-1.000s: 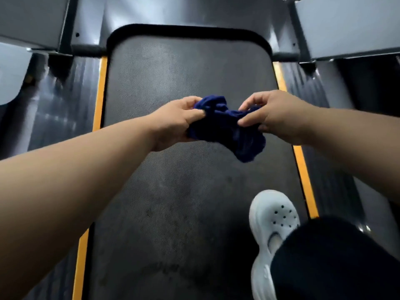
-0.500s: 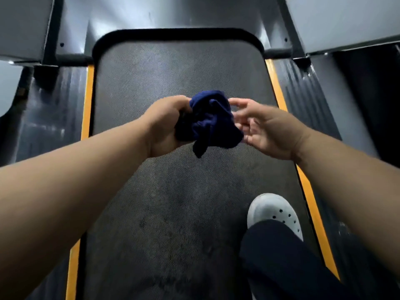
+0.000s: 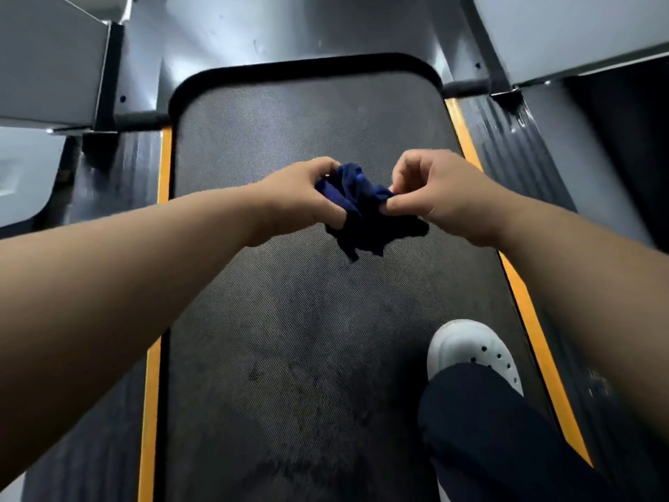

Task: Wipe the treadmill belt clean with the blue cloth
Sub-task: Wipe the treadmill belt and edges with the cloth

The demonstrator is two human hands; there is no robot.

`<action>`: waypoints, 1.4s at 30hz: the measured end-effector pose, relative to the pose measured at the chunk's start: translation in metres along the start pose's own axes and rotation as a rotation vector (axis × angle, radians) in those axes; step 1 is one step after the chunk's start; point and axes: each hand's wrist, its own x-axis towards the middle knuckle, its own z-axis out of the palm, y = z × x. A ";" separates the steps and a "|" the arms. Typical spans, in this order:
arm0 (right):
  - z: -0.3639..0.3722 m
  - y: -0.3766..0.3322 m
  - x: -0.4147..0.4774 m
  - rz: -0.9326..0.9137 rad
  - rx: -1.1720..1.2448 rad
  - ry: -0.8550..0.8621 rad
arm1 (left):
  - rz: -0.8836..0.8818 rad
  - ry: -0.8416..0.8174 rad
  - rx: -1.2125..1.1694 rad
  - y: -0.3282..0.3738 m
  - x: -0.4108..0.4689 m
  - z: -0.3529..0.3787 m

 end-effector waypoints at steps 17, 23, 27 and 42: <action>-0.029 0.006 -0.020 0.149 0.158 -0.167 | 0.019 0.060 -0.196 -0.001 0.013 0.032; -0.024 0.020 -0.021 0.392 0.258 -0.197 | -0.051 -0.027 -0.431 -0.002 0.006 0.032; -0.025 0.027 -0.023 0.403 0.288 -0.208 | -0.147 -0.306 -0.357 0.003 0.000 0.026; 0.004 0.031 -0.002 0.298 0.614 -0.066 | -0.059 0.115 -0.387 -0.014 0.031 0.041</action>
